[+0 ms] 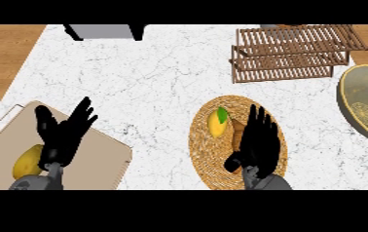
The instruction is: Pick the croissant from the placemat and place it in the tiered shelf
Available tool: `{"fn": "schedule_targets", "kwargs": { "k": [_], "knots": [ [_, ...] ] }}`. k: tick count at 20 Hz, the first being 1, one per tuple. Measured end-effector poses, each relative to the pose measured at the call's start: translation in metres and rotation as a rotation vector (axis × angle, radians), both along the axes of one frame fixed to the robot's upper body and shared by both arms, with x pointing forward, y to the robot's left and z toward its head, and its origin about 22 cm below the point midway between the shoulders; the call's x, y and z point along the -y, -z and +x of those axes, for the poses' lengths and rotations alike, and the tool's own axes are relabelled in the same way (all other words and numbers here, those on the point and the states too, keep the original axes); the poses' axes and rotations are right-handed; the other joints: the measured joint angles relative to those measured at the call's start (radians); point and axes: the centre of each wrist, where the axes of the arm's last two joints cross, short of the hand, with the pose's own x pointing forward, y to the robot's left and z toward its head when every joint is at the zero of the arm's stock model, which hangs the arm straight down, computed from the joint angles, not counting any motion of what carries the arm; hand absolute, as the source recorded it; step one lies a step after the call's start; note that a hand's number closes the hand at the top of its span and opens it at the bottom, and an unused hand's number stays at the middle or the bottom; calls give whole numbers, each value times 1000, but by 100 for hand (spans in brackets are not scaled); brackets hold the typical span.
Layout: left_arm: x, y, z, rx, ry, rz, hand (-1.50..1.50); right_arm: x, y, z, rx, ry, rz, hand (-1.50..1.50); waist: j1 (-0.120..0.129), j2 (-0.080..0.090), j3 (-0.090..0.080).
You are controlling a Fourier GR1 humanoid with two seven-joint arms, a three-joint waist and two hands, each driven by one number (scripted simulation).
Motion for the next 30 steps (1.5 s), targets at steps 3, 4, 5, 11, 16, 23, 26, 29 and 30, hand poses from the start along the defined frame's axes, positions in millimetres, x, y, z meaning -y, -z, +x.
{"fn": "schedule_targets", "kwargs": {
  "k": [3,4,5,11,16,23,26,29,30],
  "knots": [
    [2,-2,-1,-2,-3,-2,0,0,4,5,2,7,-21,-150,1,0,-1],
    [1,-2,-1,-5,-4,-4,0,2,8,8,-1,9,-30,-150,1,1,-1],
    [0,-1,-3,1,2,-6,0,4,9,10,2,13,-33,-150,1,1,-1],
    [1,0,-2,5,4,0,0,16,26,12,14,30,-25,-150,-1,0,0],
    [1,1,-4,8,1,-1,0,16,34,19,15,31,-19,150,0,-1,-1],
    [1,0,-1,-5,3,-2,0,7,43,23,-84,-100,2,150,3,-13,-13],
    [-1,2,-2,1,6,-4,0,6,46,24,-69,-129,16,150,0,-16,-16],
    [1,3,0,7,6,-2,0,10,44,26,-67,-213,41,150,-1,-14,-14],
    [1,2,0,8,3,-1,0,16,42,26,-72,-263,69,150,-1,-11,-12]
  ]
}}
